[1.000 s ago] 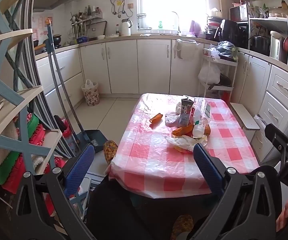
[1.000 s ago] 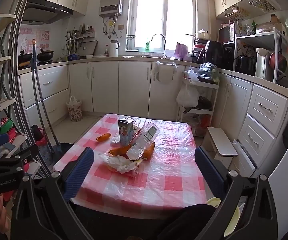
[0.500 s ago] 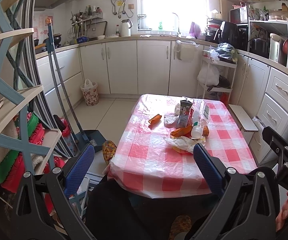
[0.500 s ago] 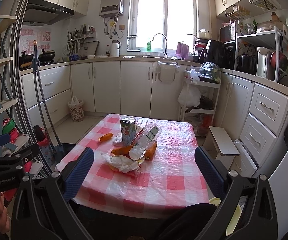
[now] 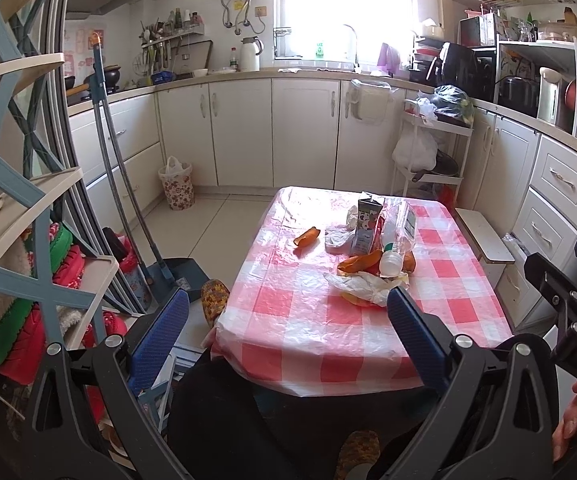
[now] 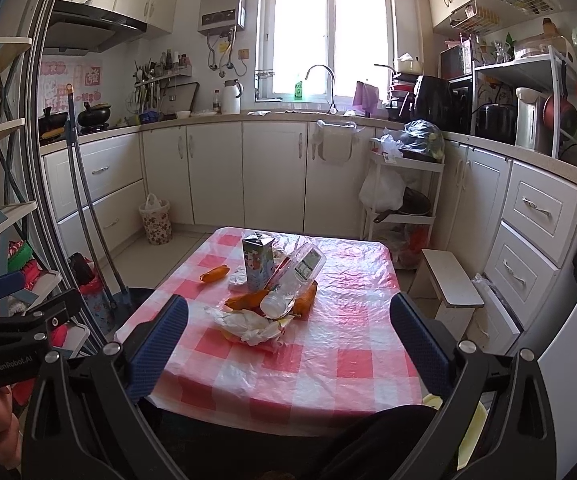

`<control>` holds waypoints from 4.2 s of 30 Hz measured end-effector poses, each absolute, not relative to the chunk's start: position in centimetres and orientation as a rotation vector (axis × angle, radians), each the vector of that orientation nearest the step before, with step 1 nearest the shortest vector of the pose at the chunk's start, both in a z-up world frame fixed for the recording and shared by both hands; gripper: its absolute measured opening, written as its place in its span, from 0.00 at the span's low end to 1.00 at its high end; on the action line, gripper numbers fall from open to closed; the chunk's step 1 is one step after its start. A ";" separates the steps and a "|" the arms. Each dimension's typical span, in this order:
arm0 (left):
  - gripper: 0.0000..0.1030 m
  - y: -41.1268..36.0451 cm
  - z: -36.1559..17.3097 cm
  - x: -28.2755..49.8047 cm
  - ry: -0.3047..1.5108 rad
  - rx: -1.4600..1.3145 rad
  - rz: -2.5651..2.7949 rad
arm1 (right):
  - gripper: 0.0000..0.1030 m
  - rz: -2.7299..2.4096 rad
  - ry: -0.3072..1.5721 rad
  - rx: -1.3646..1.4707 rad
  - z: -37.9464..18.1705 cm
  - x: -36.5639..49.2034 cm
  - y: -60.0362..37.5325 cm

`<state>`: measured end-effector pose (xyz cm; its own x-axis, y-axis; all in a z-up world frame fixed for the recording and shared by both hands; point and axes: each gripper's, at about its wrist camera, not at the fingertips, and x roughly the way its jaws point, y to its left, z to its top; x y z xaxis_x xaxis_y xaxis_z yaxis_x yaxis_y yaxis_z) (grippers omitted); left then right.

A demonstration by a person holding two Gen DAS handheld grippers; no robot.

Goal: Collect trash

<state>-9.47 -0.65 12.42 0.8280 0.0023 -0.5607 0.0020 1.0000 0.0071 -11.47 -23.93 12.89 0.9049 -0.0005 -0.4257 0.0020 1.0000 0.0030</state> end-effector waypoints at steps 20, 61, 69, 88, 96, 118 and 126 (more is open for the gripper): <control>0.93 -5.5 6.6 3.8 0.665 0.016 -0.145 | 0.94 0.080 0.586 0.323 8.7 -1.2 -29.9; 0.29 -8.5 1.8 18.6 0.678 -0.089 -0.312 | 0.52 0.338 0.781 0.949 2.6 13.0 -37.6; 0.29 -9.1 5.5 15.3 0.641 -0.080 -0.348 | 0.52 0.289 0.695 0.873 6.8 8.1 -41.5; 0.29 -29.5 8.7 3.6 0.719 0.045 -0.798 | 0.53 -0.239 0.774 0.623 -2.2 -6.2 -55.7; 0.29 -39.4 4.9 2.0 0.872 0.133 -0.893 | 0.71 -0.299 0.845 0.732 -8.0 -6.7 -58.8; 0.88 -35.7 7.7 -0.9 0.695 0.196 -0.597 | 0.82 -0.282 0.530 0.622 1.5 -13.8 -53.8; 0.91 -19.9 10.4 -1.9 0.611 0.094 -0.312 | 0.90 -0.099 0.441 0.425 7.4 -11.1 -42.9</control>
